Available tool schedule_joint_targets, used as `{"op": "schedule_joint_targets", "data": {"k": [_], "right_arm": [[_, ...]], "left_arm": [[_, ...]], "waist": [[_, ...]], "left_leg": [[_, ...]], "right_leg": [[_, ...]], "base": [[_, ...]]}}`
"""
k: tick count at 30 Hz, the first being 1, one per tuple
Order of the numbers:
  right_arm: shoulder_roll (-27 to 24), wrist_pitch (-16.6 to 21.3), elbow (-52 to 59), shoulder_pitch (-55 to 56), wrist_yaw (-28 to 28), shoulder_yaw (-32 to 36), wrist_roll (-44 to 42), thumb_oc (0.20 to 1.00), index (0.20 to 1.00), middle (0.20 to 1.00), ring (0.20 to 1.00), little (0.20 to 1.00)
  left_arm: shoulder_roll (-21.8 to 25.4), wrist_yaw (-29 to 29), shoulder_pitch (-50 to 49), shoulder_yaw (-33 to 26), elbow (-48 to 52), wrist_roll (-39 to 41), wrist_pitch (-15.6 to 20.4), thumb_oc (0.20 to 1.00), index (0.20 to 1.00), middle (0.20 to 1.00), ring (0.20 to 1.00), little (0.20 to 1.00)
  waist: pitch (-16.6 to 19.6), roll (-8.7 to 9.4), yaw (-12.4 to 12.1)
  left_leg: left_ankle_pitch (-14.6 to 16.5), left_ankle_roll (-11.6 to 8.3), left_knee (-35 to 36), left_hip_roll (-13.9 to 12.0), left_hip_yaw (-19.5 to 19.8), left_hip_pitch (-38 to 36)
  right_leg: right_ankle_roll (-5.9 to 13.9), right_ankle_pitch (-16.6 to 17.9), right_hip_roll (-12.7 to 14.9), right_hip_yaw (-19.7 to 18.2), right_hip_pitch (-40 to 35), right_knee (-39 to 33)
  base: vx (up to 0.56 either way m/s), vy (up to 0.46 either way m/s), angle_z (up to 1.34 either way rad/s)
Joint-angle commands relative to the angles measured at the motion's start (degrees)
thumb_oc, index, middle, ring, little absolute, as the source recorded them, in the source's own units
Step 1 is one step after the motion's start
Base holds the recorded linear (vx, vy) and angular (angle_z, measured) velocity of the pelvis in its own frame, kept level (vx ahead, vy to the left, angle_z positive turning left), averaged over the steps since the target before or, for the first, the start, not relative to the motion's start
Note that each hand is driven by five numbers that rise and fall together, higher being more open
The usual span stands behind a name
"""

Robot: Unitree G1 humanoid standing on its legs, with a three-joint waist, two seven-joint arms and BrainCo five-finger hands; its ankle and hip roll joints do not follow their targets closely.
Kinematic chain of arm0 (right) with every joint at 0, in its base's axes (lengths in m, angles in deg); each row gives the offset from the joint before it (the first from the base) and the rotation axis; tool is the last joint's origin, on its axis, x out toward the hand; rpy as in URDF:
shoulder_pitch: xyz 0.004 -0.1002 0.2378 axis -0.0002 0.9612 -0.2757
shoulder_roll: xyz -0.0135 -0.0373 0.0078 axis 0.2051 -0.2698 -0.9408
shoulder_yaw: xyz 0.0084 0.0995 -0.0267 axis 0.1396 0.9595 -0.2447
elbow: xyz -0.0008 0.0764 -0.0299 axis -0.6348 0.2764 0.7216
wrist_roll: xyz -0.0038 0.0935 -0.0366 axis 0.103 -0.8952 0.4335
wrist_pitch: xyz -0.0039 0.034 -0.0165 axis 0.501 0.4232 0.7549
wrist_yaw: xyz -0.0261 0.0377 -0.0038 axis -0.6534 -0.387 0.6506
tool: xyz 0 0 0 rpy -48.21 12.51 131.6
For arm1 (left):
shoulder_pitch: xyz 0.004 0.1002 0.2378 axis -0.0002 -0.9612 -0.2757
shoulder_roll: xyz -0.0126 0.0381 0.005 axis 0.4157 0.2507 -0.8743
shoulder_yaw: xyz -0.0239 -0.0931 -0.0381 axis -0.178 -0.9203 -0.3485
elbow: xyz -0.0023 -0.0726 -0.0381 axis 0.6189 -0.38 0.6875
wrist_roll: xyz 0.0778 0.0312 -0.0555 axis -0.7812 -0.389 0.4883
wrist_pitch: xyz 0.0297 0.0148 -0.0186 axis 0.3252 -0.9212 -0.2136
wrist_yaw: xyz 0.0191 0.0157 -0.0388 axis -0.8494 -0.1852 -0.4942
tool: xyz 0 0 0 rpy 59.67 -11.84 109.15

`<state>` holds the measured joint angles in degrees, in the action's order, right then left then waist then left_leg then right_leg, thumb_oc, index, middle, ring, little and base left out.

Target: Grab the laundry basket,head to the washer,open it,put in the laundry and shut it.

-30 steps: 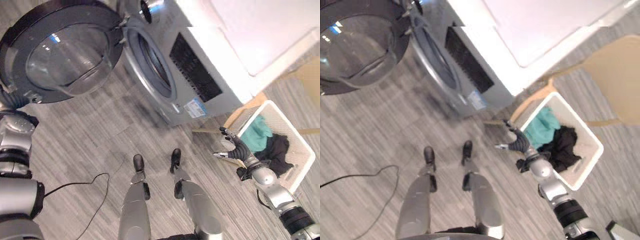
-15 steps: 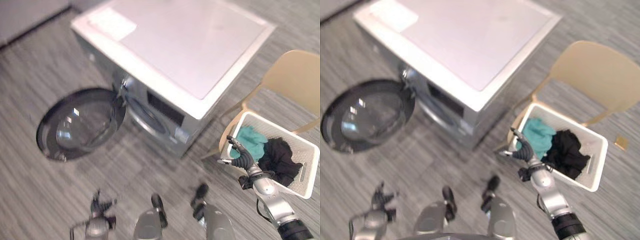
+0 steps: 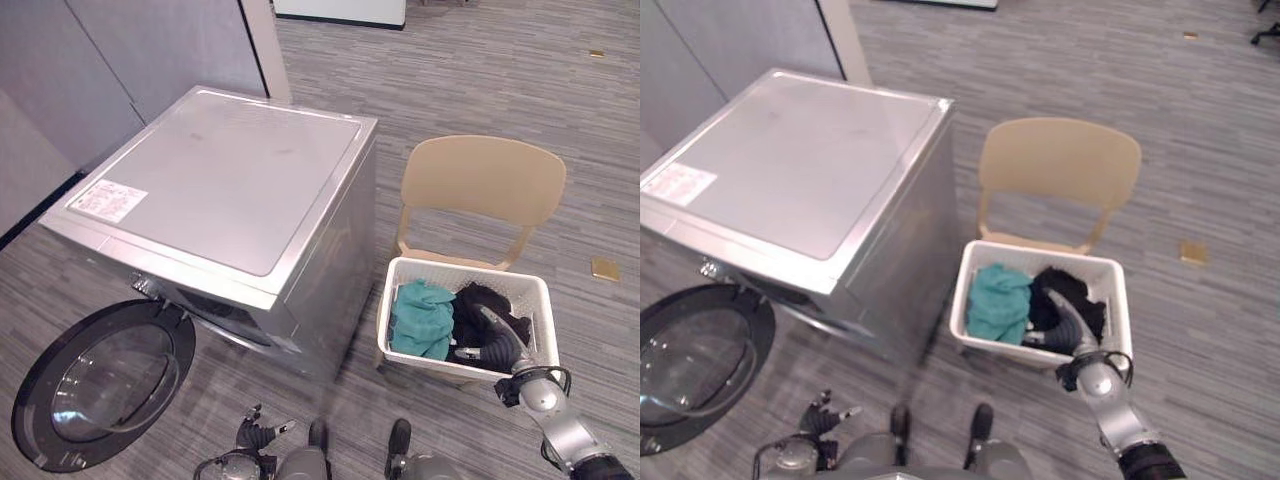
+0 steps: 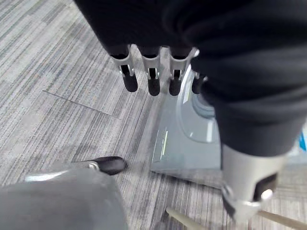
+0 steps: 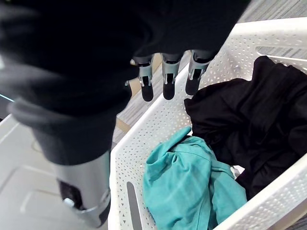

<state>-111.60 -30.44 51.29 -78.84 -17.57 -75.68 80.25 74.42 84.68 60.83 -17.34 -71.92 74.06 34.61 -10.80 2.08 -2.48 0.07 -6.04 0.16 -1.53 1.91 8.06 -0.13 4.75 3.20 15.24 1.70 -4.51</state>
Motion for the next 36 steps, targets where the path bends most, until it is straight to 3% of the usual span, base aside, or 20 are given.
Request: {"op": "schedule_joint_targets", "data": {"k": [1,2,6,12,18,21,25,27,28,33,36], "right_arm": [[-2.31,2.1,1.81,-3.68,-0.73,0.42,3.14,1.0,1.0,1.0,1.0,1.0],[-3.88,1.82,-0.07,-6.67,-0.54,-2.43,6.49,1.0,1.0,1.0,1.0,1.0],[-6.48,0.97,-4.94,-13.26,-1.19,-8.86,13.95,1.0,1.0,1.0,1.0,1.0],[-5.93,-1.23,-17.91,-26.43,-3.8,-17.7,18.84,1.0,1.0,1.0,1.0,1.0],[-4.06,-3.16,-31.08,-38.06,-5.73,-23.19,18.74,1.0,1.0,1.0,1.0,1.0],[-0.75,-4.62,-42.42,-42.13,-6.62,-23.64,15.91,1.0,1.0,1.0,1.0,1.0],[2.37,-4.68,-43.97,-41.76,-5.92,-22.24,11.02,1.0,1.0,1.0,1.0,1.0],[2.94,-4.56,-43.22,-40.9,-5.81,-20.79,8.48,0.2,0.2,0.2,0.2,0.2],[3.68,-3.48,-38.1,-37.81,-5.56,-17.47,2.13,0.2,0.2,0.2,0.2,0.2],[3.63,-2.33,-31.73,-34.19,-6.12,-12.64,-4.06,0.2,0.2,0.2,0.2,0.2],[2.16,-0.52,-20.36,-28.52,-6.57,-5.93,-8.98,0.2,0.2,0.2,0.2,0.2]], "left_arm": [[2.0,-0.09,-0.7,0.81,-0.08,0.09,0.86,1.0,1.0,1.0,1.0,1.0],[2.3,0.11,-1.12,0.79,-1.98,-1.02,1.08,1.0,1.0,1.0,1.0,1.0],[3.86,-0.27,-1.19,0.88,-4.32,-3.08,1.73,1.0,1.0,1.0,1.0,1.0],[6.25,-2.84,1.03,0.44,-4.94,-1.14,2.85,1.0,1.0,1.0,1.0,1.0],[7.14,-4.58,3.99,1.79,-5.15,1.78,4.12,1.0,1.0,1.0,1.0,1.0],[6.78,-5.2,6.18,3.83,-4.43,3.65,4.62,1.0,1.0,1.0,1.0,1.0],[6.48,-4.92,7.66,5.38,-4.0,4.23,4.72,1.0,1.0,1.0,1.0,1.0],[6.22,-4.91,7.73,5.56,-4.01,4.31,4.64,1.0,1.0,1.0,1.0,1.0],[5.65,-4.6,7.45,5.56,-3.29,4.42,4.42,1.0,1.0,1.0,1.0,1.0],[5.57,-4.31,6.62,4.88,-2.15,4.73,4.08,1.0,1.0,1.0,1.0,1.0],[5.84,-3.78,4.97,2.85,0.37,4.45,3.35,1.0,1.0,1.0,1.0,1.0]], "waist": [[-1.79,-0.22,-1.91],[-1.53,-1.05,-1.91],[-2.07,-1.16,-2.95],[-5.0,-1.39,-5.29],[-8.18,-1.72,-7.54],[-10.42,-2.73,-9.22],[-11.0,-3.72,-9.75],[-11.03,-3.8,-9.71],[-10.62,-3.84,-9.31],[-10.0,-3.76,-8.54],[-8.3,-3.34,-6.93]], "left_leg": [[0.14,2.51,-5.31,0.74,-0.6,1.29],[0.06,2.94,-5.24,1.12,-0.51,0.7],[0.66,4.25,-4.19,1.91,-2.57,-0.31],[-0.11,5.11,-3.54,2.49,-3.77,3.87],[-2.27,4.73,-3.77,2.77,-3.14,9.88],[-4.03,4.47,-3.02,2.79,-2.38,12.65],[-5.7,4.09,-1.26,2.92,-1.45,13.6],[-5.99,3.99,-0.78,2.88,-1.29,13.4],[-6.22,3.8,0.67,2.68,-0.95,12.11],[-6.18,3.7,2.04,2.49,-1.1,9.79],[-5.47,3.78,3.45,2.36,-1.98,6.01]], "right_leg": [[4.12,-8.12,0.44,-3.55,-1.16,4.83],[4.49,-8.2,0.78,-4.99,-0.84,5.91],[5.06,-7.98,2.02,-7.08,0.52,7.55],[5.54,-6.05,3.14,-7.97,7.47,8.93],[5.52,-4.13,3.54,-7.61,13.52,9.36],[5.39,-3.58,3.54,-6.75,16.02,9.1],[5.41,-3.24,3.35,-5.5,17.12,8.27],[5.44,-3.2,3.3,-5.33,16.89,8.05],[5.47,-3.44,3.11,-5.36,15.91,7.5],[5.54,-3.57,3.01,-5.23,14.08,6.74],[5.95,-3.38,2.87,-5.35,11.01,5.56]], "base": [[0.06,0.148,-0.82],[0.06,0.147,-0.6],[0.08,0.196,-0.47],[-0.1,0.084,-0.15],[-0.11,0.002,0.1],[-0.11,-0.036,0.09],[-0.05,-0.043,0.22],[-0.02,-0.034,0.15],[-0.02,-0.041,0.1],[-0.01,-0.012,0.04],[0.03,0.012,-0.02]]}}
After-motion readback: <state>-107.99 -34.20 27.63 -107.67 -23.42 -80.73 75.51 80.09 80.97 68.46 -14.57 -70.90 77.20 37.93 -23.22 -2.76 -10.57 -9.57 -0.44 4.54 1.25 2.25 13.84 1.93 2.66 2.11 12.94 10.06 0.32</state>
